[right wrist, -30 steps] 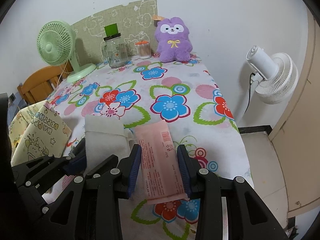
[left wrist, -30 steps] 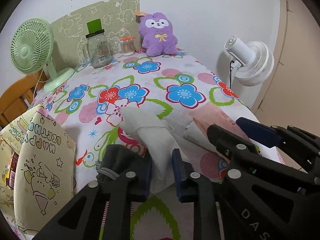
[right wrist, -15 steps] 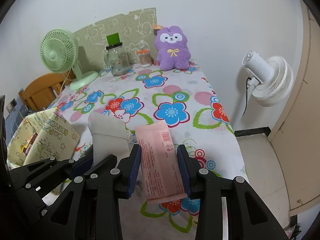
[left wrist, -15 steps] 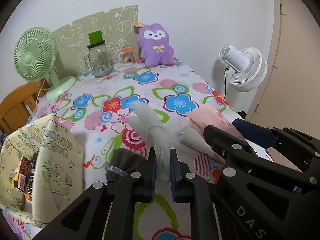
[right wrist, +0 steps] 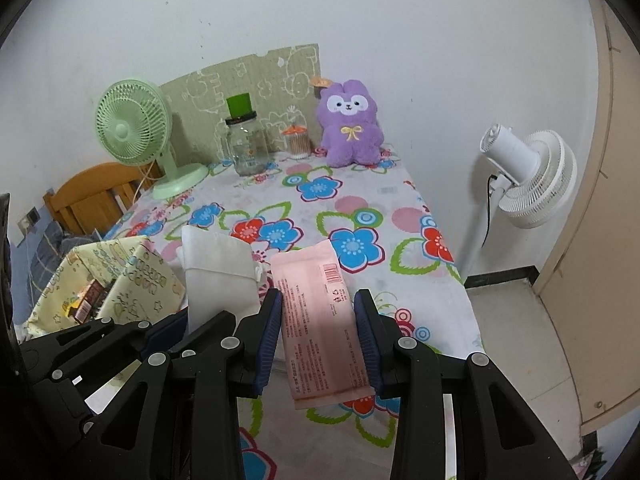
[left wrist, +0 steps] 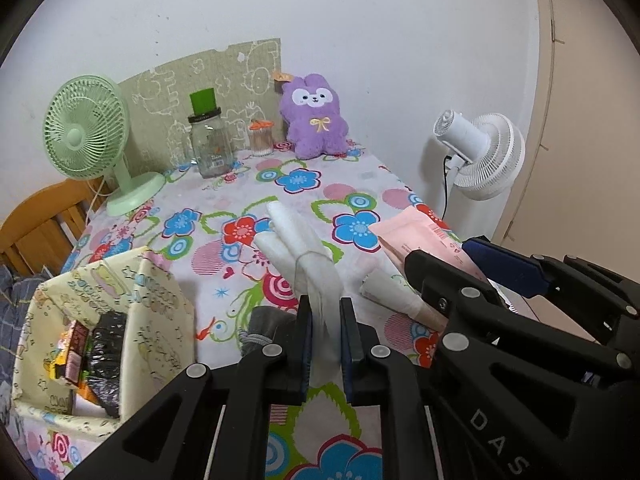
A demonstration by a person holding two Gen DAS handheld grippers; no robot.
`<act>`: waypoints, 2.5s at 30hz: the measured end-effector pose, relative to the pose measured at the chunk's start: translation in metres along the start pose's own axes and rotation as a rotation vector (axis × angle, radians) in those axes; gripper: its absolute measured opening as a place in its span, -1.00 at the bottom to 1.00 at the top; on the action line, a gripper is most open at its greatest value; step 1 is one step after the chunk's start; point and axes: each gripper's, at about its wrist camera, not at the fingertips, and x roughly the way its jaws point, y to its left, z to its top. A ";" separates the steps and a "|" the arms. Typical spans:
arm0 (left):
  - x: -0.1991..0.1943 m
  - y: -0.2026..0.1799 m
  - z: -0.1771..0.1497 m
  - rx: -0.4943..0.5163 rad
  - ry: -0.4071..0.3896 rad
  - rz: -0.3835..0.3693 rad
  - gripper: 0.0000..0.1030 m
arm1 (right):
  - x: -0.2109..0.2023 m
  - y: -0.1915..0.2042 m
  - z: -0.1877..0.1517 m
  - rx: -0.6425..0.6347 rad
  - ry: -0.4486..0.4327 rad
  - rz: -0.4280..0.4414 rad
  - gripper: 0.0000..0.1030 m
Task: Organize soft objects
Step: 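Grasp the white towel with the left tool while the right holds the pink packet, then carry the white towel and pink packet with both tools over the fabric box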
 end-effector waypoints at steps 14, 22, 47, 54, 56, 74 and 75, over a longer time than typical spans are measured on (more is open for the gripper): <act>-0.046 0.011 0.010 -0.013 -0.067 0.018 -0.82 | -0.037 0.021 0.015 0.007 -0.056 0.043 -0.22; -0.066 0.020 0.014 -0.007 -0.098 0.017 -0.82 | -0.056 0.035 0.021 -0.010 -0.084 0.032 -0.22; -0.090 0.085 0.016 -0.032 -0.138 0.055 -0.81 | -0.061 0.103 0.041 -0.072 -0.109 0.065 -0.22; -0.091 0.108 0.013 -0.050 -0.139 0.073 -0.81 | -0.052 0.126 0.044 -0.088 -0.102 0.087 -0.22; -0.091 0.116 0.012 -0.056 -0.139 0.080 -0.81 | -0.049 0.134 0.045 -0.092 -0.101 0.099 -0.22; -0.077 0.179 -0.007 -0.118 -0.083 0.127 -0.80 | -0.013 0.194 0.040 -0.135 -0.039 0.174 -0.22; -0.076 0.181 -0.008 -0.120 -0.080 0.129 -0.80 | -0.010 0.197 0.039 -0.136 -0.034 0.179 -0.22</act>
